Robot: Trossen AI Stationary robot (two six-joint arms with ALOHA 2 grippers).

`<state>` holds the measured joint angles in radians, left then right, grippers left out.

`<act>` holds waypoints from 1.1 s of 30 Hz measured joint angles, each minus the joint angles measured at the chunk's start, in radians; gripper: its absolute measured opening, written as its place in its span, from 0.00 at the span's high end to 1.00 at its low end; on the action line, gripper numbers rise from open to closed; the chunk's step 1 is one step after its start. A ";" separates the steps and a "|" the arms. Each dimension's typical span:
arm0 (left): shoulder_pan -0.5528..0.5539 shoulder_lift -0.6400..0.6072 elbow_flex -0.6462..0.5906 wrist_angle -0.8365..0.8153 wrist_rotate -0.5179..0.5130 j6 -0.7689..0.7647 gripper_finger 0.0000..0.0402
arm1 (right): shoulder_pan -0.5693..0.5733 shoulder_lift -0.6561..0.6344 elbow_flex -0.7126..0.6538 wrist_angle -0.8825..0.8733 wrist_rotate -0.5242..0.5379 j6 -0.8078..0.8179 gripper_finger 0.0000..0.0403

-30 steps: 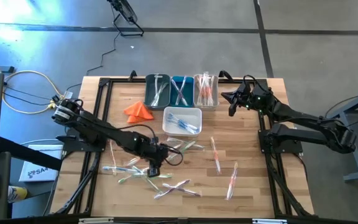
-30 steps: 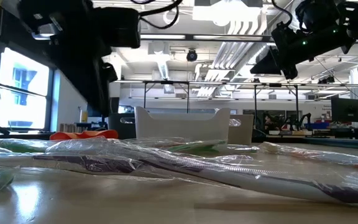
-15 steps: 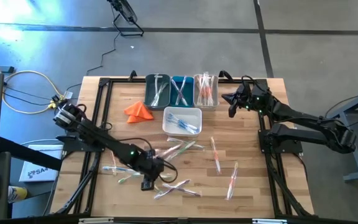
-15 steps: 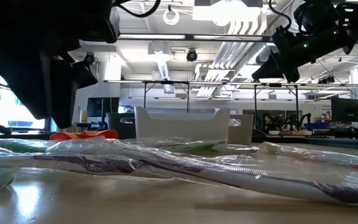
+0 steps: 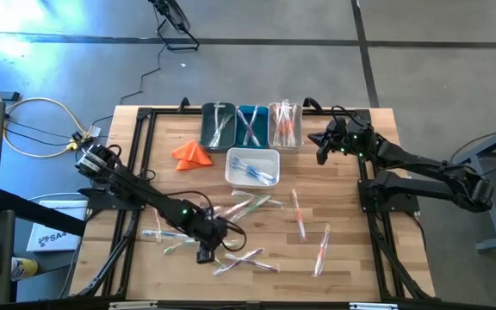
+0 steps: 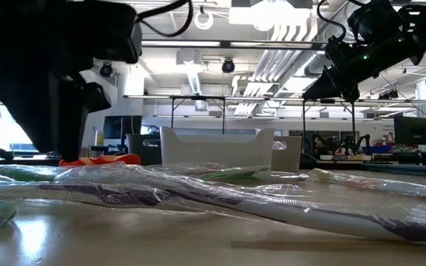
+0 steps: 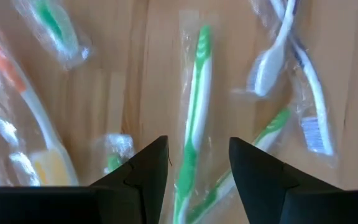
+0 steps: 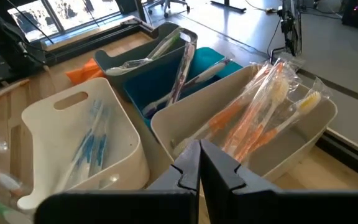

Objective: Pick & Place Toothbrushes
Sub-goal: Put the green toothbrush into the dark blue bin

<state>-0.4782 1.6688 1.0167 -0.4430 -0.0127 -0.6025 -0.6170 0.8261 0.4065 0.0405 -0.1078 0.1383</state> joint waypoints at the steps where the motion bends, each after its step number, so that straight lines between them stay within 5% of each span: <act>1: 0.000 0.000 -0.006 0.001 0.004 -0.013 0.59 | 0.002 0.000 0.000 -0.002 0.000 0.000 0.99; 27: 0.001 0.069 -0.041 0.029 0.051 -0.058 0.59 | 0.028 0.000 0.000 -0.015 0.002 -0.011 0.99; 33: 0.001 0.070 -0.042 0.018 0.056 -0.057 0.68 | 0.028 0.000 0.000 -0.016 0.001 -0.009 0.99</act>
<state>-0.4770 1.7390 0.9749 -0.4248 0.0430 -0.6598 -0.5888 0.8261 0.4065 0.0242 -0.1066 0.1295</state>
